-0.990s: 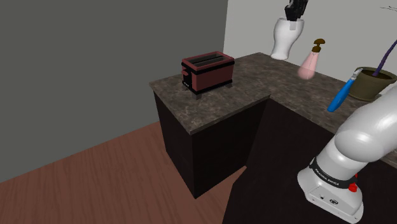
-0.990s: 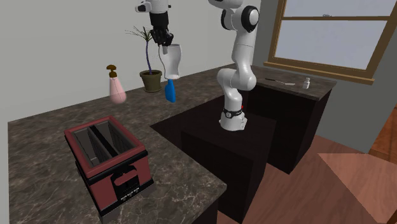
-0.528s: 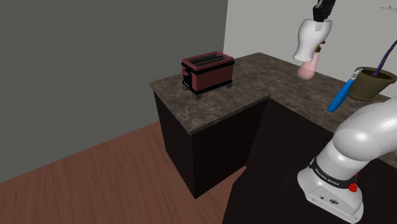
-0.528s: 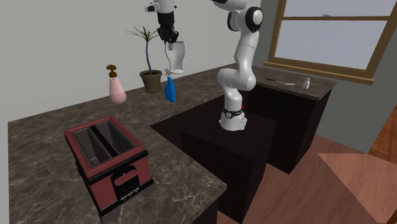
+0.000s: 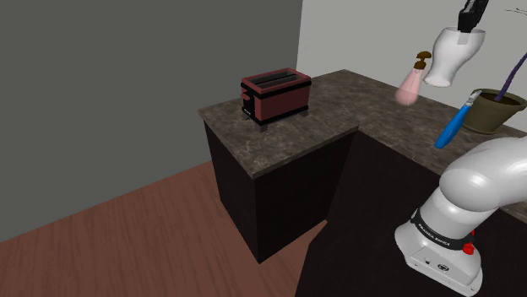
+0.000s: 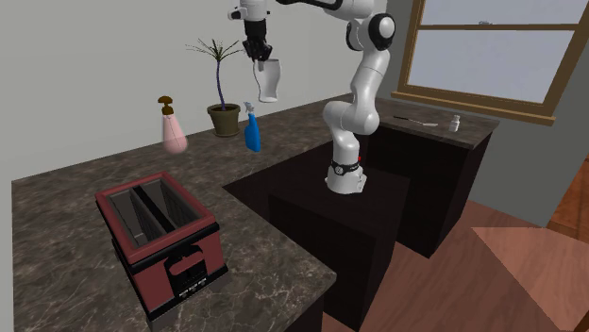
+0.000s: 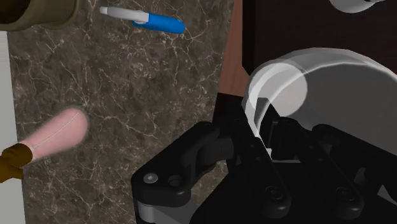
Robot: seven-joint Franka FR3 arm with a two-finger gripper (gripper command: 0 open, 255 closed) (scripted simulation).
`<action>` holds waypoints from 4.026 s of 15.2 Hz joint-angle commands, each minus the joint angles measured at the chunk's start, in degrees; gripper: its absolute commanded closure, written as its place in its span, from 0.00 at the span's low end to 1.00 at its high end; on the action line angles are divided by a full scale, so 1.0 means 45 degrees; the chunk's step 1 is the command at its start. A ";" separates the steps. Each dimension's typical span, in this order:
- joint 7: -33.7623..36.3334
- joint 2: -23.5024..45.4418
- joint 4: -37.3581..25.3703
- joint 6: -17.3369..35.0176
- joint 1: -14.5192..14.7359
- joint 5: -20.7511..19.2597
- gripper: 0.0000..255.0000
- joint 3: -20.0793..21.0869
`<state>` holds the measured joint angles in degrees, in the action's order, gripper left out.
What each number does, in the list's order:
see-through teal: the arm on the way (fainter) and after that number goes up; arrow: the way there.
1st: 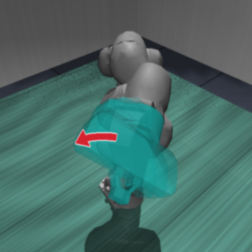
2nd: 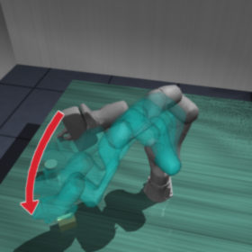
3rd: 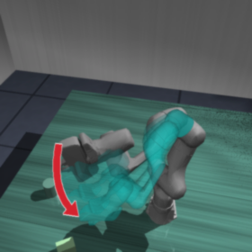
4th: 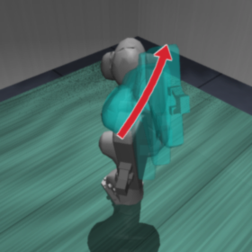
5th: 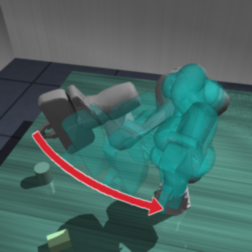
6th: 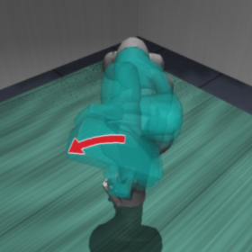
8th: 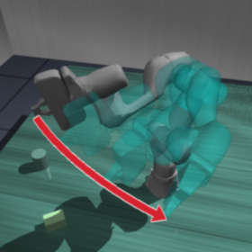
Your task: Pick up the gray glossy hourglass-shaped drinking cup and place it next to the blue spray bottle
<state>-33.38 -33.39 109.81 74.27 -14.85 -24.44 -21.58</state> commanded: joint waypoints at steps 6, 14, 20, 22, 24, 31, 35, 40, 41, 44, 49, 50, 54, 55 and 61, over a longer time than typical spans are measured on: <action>-0.1900 -0.1268 0.0354 -0.0138 -0.0632 -0.1300 1.00 -0.1211; -0.4245 -0.2004 -0.0028 -0.0058 -0.1129 -0.2782 1.00 -0.2921; -0.6091 -0.2078 -0.0875 0.0174 -0.1225 -0.3760 1.00 -0.4451; -0.5952 -0.2279 -0.0424 0.0413 -0.1295 -0.3845 1.00 -0.4490; -0.5819 -0.2468 0.0015 0.0654 -0.1366 -0.3931 1.00 -0.4538; -0.5391 -0.3051 0.1461 0.1499 -0.1595 -0.4262 1.00 -0.4785; -0.5165 -0.3331 0.2228 0.1984 -0.1713 -0.4473 1.00 -0.4976; -0.4898 -0.3629 0.3132 0.2597 -0.1848 -0.4762 1.00 -0.5264; -0.4846 -0.3681 0.3306 0.2720 -0.1872 -0.4823 1.00 -0.5328; -0.4692 -0.3824 0.3813 0.3093 -0.1944 -0.5015 1.00 -0.5533; -0.4441 -0.4013 0.4611 0.3725 -0.2049 -0.5361 1.00 -0.5917; -0.4391 -0.4043 0.4763 0.3852 -0.2067 -0.5434 1.00 -0.6001; -0.4193 -0.4139 0.5350 0.4370 -0.2131 -0.5742 1.00 -0.6358; -0.4143 -0.4156 0.5491 0.4501 -0.2145 -0.5822 1.00 -0.6453; -0.3841 -0.4201 0.6285 0.5304 -0.2199 -0.6336 1.00 -0.7075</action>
<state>-50.86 -52.23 137.47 97.48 -24.65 -52.48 -52.90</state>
